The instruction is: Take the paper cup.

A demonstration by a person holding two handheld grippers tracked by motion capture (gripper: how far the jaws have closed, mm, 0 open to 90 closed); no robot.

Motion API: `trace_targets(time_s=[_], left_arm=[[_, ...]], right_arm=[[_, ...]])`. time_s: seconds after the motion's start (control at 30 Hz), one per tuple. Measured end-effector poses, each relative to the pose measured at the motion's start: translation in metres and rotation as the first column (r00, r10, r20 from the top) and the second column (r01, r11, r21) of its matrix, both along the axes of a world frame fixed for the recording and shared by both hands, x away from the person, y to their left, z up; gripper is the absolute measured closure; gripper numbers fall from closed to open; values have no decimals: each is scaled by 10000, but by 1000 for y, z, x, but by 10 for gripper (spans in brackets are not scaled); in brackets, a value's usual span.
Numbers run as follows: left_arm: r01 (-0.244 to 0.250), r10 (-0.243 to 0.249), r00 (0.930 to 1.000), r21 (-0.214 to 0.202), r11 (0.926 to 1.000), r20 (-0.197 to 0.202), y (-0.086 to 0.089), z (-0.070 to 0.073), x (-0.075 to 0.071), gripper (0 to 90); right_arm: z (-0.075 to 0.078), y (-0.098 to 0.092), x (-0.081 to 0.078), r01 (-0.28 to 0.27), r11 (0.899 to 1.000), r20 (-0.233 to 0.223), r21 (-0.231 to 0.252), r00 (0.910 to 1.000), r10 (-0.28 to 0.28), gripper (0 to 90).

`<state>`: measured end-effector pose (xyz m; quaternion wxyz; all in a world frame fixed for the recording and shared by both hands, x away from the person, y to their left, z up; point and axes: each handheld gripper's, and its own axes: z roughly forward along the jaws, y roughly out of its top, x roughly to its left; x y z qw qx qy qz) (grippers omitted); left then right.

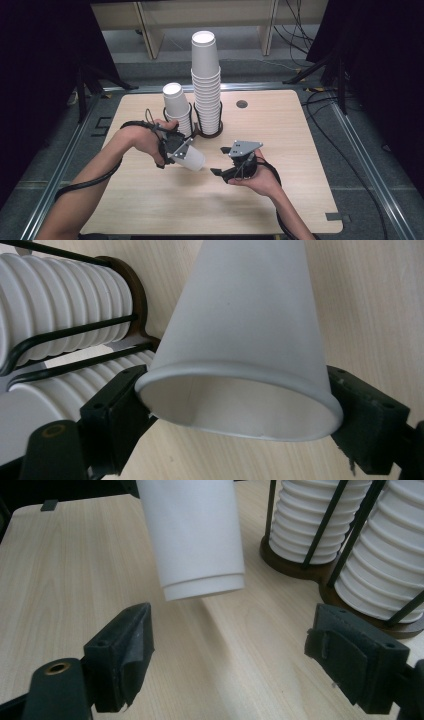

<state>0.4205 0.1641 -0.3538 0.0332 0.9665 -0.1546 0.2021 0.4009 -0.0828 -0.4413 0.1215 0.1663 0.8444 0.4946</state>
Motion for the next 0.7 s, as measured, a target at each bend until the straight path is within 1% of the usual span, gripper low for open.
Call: trace_targets(time_s=[0.03,0.07,0.1,0.13,0.17,0.2,0.23,0.27,0.3,0.33,0.37,0.4,0.43,0.47,0.5,0.57,0.6,0.63,0.7], left_arm=[[-27,27,10000,235,9997,2,-3,1,0,169],[-4,4,10000,378,9993,21,-5,2,0,169],[-46,43,10000,558,9984,57,-8,2,0,169],[-36,25,9999,892,9960,128,-10,3,0,170],[-70,53,9998,1015,9948,176,-12,3,1,169],[-109,80,9997,1206,9926,238,-14,3,1,170],[-87,46,9996,1459,9893,285,-15,3,1,170],[-85,27,9994,1619,9868,357,-17,2,1,170],[-88,3,9989,1815,9834,466,-18,2,1,170],[-38,-74,9984,2005,9797,554,-20,2,1,170],[-39,-78,9985,2101,9777,551,-21,1,1,170],[-31,-96,9983,2163,9763,579,-22,1,1,170],[-1,-126,9984,2266,9740,544,-23,1,0,170],[19,-153,9982,2249,9744,576,-23,1,0,170],[78,-215,9982,2340,9722,560,-25,1,0,170],[99,-219,9986,2357,9718,485,-27,0,-1,170],[100,-218,9987,2379,9712,468,-28,0,-2,170],[176,-300,9985,2477,9687,464,-29,0,-2,170],[247,-348,9986,2314,9725,394,-30,-2,-2,170]], right_arm=[[0,1,0,3,10000,11,-36,10000,-3,194],[0,2,1,-52,10000,98,-23,9999,53,196],[0,3,0,-24,10000,-5,-64,10000,24,197],[0,4,-1,-26,9999,-167,-100,9999,25,200],[0,6,0,-25,9998,13,-172,10000,25,203],[-1,7,0,-44,9999,-76,-124,10000,43,203],[-1,8,0,-30,9998,6,-176,10000,30,203],[-1,9,0,-68,9998,-121,-176,9999,66,203],[-1,10,0,-50,9998,54,-192,10000,51,203],[-1,11,1,-58,9998,20,-186,10000,58,203],[-1,13,1,-87,9998,98,-164,9999,89,204],[-1,14,0,-92,9999,-135,-139,9999,90,205],[-1,16,0,-21,9999,-60,-101,10000,21,207],[0,17,1,-56,9999,104,-121,9999,58,211],[-1,19,0,-27,10000,-42,-44,10000,26,214],[-1,25,3,-99,9999,209,-36,9997,99,220],[-1,27,2,-77,10000,-60,-19,10000,77,221],[-1,29,3,-119,9999,130,-12,9998,119,221],[-1,35,4,-76,10000,-143,11,9999,76,224]])
